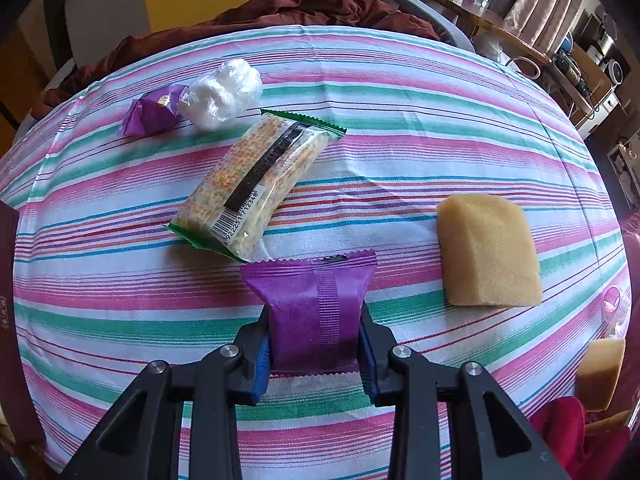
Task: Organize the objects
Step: 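Lower the purple packet into the gold box and open the right tool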
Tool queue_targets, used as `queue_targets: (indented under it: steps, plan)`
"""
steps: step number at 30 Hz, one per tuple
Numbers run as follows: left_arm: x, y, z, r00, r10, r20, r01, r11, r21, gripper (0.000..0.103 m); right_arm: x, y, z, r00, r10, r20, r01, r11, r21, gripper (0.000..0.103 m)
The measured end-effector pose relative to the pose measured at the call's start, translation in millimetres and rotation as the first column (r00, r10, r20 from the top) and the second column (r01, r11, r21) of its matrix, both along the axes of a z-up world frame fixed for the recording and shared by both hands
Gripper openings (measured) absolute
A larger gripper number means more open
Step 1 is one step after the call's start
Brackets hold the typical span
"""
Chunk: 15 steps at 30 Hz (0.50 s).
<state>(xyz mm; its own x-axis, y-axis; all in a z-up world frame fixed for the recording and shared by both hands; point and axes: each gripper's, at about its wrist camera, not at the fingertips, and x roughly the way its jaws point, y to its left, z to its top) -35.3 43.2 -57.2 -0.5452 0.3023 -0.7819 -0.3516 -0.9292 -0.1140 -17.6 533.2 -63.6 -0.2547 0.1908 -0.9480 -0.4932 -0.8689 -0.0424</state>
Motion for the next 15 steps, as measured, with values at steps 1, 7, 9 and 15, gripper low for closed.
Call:
queue_targets:
  steps: [1,7,9,15]
  plan:
    - [-1,-1,0,1.0,0.008,0.003,-0.008,1.0,0.007,0.046,0,0,0,1.0,0.003,0.0,-0.003,1.0,0.002,0.034]
    - [0,-7,-3,0.999,0.041,0.014,-0.042,0.998,0.051,0.049,0,-5,-5,0.999,0.037,0.014,-0.037,0.999,0.027,0.034]
    - [1,-8,-1,0.999,0.046,0.013,-0.047,0.997,0.057,0.048,-1,-6,-7,0.999,0.046,0.023,-0.047,0.998,0.043,0.034]
    - [7,-23,21,0.995,0.087,-0.056,-0.08,0.989,0.122,0.054,7,-13,6,0.998,0.061,-0.008,-0.061,0.998,-0.035,0.033]
